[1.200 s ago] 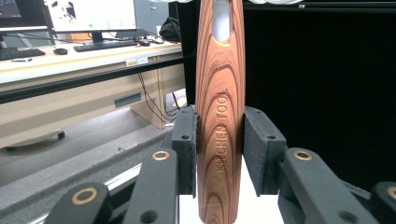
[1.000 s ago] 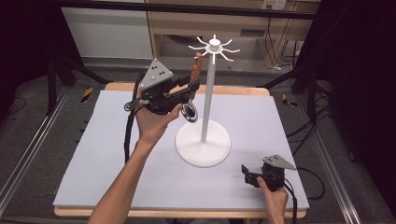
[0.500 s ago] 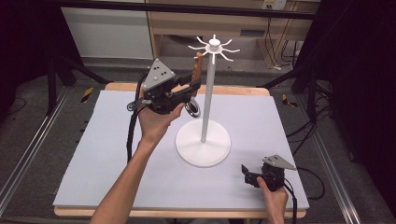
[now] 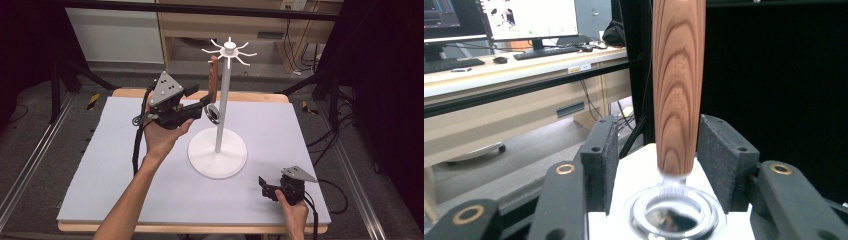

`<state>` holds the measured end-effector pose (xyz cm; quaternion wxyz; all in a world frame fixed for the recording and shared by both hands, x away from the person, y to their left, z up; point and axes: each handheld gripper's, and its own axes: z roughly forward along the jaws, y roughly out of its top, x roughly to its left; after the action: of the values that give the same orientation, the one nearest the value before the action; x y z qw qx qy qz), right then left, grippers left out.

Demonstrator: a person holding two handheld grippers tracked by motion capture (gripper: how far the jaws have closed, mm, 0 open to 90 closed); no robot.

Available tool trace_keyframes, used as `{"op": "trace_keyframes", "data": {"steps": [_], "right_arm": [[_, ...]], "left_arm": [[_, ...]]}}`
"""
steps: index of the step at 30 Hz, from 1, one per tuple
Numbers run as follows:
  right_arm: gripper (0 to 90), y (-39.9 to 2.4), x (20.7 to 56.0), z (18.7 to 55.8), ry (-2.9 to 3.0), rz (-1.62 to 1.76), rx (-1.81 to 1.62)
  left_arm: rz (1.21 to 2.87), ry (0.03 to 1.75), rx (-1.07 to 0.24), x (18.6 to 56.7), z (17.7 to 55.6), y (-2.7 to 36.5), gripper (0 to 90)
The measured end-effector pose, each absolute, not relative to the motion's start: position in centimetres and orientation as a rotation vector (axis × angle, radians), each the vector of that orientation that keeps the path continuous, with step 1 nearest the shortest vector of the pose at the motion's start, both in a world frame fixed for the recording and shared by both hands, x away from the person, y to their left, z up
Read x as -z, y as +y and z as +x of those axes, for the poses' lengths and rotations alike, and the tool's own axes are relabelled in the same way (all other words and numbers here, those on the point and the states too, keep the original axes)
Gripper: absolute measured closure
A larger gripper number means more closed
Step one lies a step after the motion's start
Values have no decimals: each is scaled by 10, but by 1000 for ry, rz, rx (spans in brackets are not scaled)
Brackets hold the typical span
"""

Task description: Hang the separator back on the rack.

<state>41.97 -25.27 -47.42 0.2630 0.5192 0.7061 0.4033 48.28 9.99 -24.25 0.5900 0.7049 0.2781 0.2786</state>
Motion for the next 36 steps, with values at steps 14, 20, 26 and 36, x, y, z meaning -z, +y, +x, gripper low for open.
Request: {"op": "trace_keyframes", "data": {"steps": [14,20,26,36], "right_arm": [[42,-252,475,419,1908,1408,-1087],[42,-252,475,419,1907,1410,-1086],[42,-253,475,419,1901,1410,-1081],[42,-254,476,419,1899,1405,-1079]], "left_arm": [[1716,637,-642,274,465,123,429],[1747,670,-620,298,460,136,415],[1792,706,-613,323,456,151,407],[1838,781,-589,362,452,172,390]]}}
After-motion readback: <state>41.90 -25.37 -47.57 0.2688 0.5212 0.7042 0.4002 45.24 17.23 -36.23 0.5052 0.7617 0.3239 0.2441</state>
